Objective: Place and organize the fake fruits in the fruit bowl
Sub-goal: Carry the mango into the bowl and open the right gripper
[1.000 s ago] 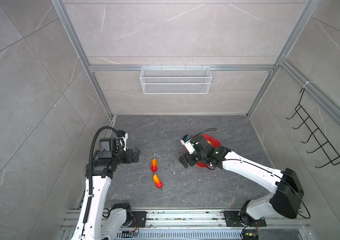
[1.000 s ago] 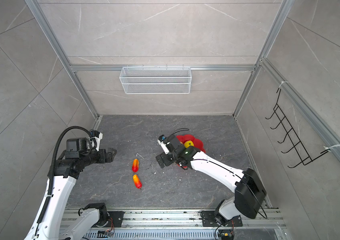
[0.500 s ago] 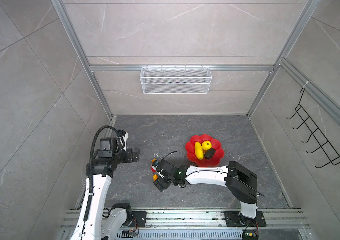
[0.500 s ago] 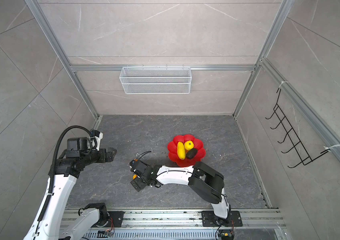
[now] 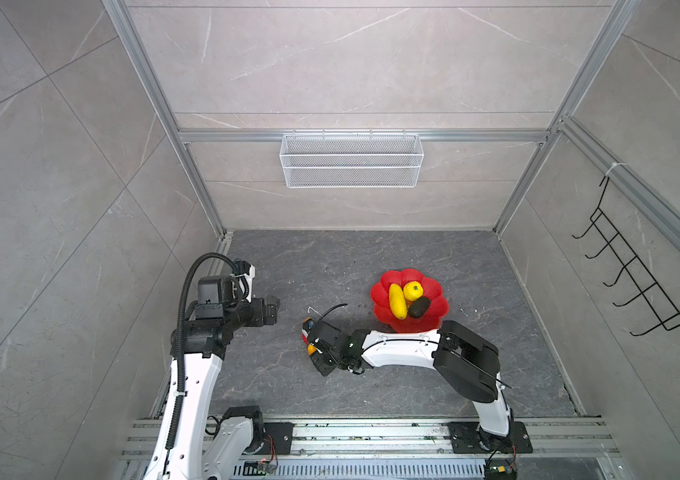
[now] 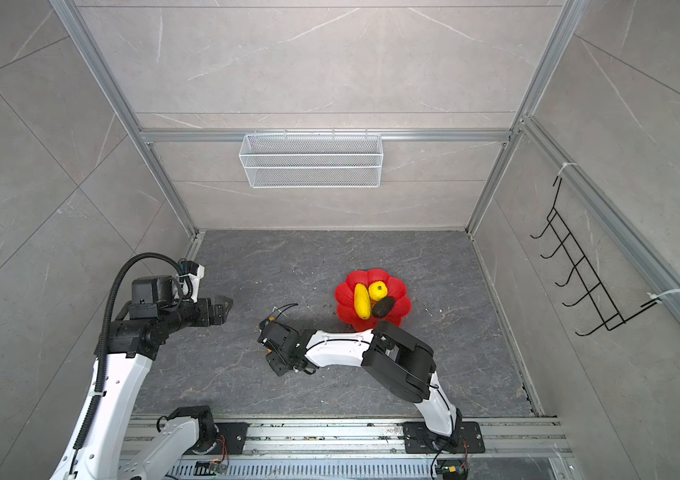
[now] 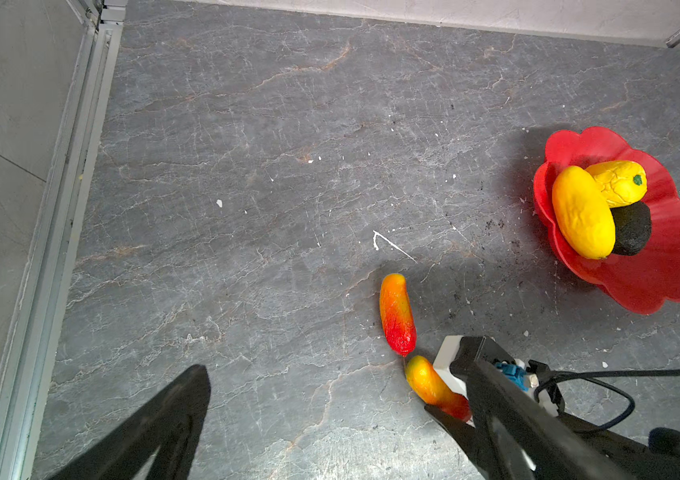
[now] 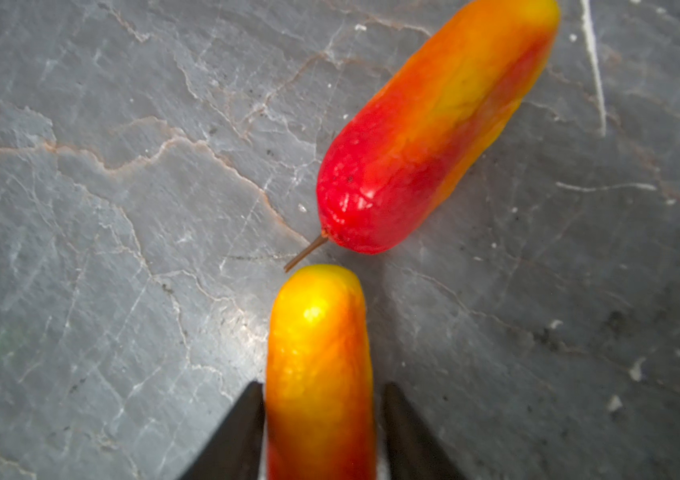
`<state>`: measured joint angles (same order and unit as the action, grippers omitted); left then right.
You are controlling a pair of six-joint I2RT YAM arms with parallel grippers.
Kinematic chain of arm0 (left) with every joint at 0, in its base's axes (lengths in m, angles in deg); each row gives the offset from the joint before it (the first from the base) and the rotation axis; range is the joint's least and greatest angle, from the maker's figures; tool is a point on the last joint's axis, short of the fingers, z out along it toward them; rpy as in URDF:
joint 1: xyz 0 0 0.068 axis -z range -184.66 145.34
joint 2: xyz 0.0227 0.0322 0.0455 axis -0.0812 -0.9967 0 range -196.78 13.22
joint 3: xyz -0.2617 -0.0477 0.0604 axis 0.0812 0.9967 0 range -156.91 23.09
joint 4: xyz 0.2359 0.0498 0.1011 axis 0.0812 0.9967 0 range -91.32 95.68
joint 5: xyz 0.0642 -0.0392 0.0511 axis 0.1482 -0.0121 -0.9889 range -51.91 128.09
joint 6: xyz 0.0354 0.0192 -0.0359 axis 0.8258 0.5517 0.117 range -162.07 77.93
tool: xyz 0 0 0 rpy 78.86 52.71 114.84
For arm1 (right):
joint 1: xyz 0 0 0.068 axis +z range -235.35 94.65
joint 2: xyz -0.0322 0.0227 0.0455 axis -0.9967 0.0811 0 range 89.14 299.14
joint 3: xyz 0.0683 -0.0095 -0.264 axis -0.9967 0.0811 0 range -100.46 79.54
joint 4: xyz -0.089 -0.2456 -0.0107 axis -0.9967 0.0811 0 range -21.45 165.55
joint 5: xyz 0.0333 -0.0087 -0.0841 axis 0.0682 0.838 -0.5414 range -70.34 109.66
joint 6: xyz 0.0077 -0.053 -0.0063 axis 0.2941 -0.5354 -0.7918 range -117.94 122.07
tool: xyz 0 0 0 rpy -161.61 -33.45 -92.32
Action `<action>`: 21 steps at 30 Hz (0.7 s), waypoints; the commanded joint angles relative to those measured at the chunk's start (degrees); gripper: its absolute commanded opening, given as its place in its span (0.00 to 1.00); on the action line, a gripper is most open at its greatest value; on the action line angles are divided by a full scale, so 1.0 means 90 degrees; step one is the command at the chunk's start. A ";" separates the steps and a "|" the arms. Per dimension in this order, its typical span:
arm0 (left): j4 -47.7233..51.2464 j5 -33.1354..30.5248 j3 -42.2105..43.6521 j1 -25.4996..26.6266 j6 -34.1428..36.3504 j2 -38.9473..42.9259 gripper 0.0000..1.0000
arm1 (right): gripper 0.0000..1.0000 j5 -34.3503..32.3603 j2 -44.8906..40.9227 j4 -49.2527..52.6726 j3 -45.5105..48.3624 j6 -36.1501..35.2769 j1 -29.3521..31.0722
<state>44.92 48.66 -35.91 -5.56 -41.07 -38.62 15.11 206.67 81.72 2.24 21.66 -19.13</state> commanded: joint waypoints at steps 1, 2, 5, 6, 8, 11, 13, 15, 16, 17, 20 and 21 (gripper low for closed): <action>-0.0137 -0.0051 0.0018 -0.0019 0.0007 0.0108 1.00 | 0.41 -0.0327 -0.0370 -0.0141 0.0228 -0.0090 0.0013; -0.0139 -0.0051 0.0014 -0.0024 0.0009 0.0122 1.00 | 0.40 -0.0429 -0.0569 -0.0312 0.0441 -0.0129 0.0015; -0.0144 -0.0034 0.0017 -0.0022 0.0011 0.0126 1.00 | 0.35 -0.0952 -0.1170 -0.0410 0.0903 -0.0374 -0.0012; -0.0153 -0.0032 0.0015 -0.0016 -0.0001 0.0134 1.00 | 0.34 -0.1080 -0.1371 -0.0367 0.0989 -0.0457 -0.0051; -0.0148 -0.0012 0.0017 -0.0022 0.0002 0.0123 1.00 | 0.33 -0.1244 -0.1873 -0.0206 0.1210 -0.0631 -0.0220; -0.0144 -0.0010 0.0004 -0.0017 0.0002 0.0126 1.00 | 0.31 -0.1398 -0.2526 0.0072 0.1498 -0.0782 -0.0623; -0.0153 -0.0018 0.0021 -0.0021 -0.0002 0.0151 1.00 | 0.30 -0.1502 -0.2851 0.0122 0.1747 -0.0884 -0.0925; -0.0156 -0.0031 0.0023 -0.0019 -0.0001 0.0170 1.00 | 0.30 -0.1525 -0.3046 0.0258 0.1903 -0.0994 -0.1247; -0.0150 -0.0023 0.0027 -0.0025 -0.0002 0.0174 1.00 | 0.29 -0.1476 -0.3170 0.0293 0.1994 -0.1063 -0.1462; -0.0156 -0.0019 0.0024 -0.0023 -0.0006 0.0171 1.00 | 0.29 -0.1387 -0.3272 0.0299 0.2074 -0.1134 -0.1650; -0.0149 0.0005 0.0015 -0.0023 0.0003 0.0146 1.00 | 0.29 -0.0809 -0.3420 0.0472 0.2205 -0.1667 -0.2091; -0.0156 0.0007 0.0016 -0.0026 -0.0001 0.0156 1.00 | 0.29 -0.0802 -0.3430 0.0520 0.2247 -0.1849 -0.2152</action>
<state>44.89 48.70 -35.89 -5.56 -41.05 -37.92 4.88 176.97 82.68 20.99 10.67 -37.25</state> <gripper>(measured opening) 0.999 0.335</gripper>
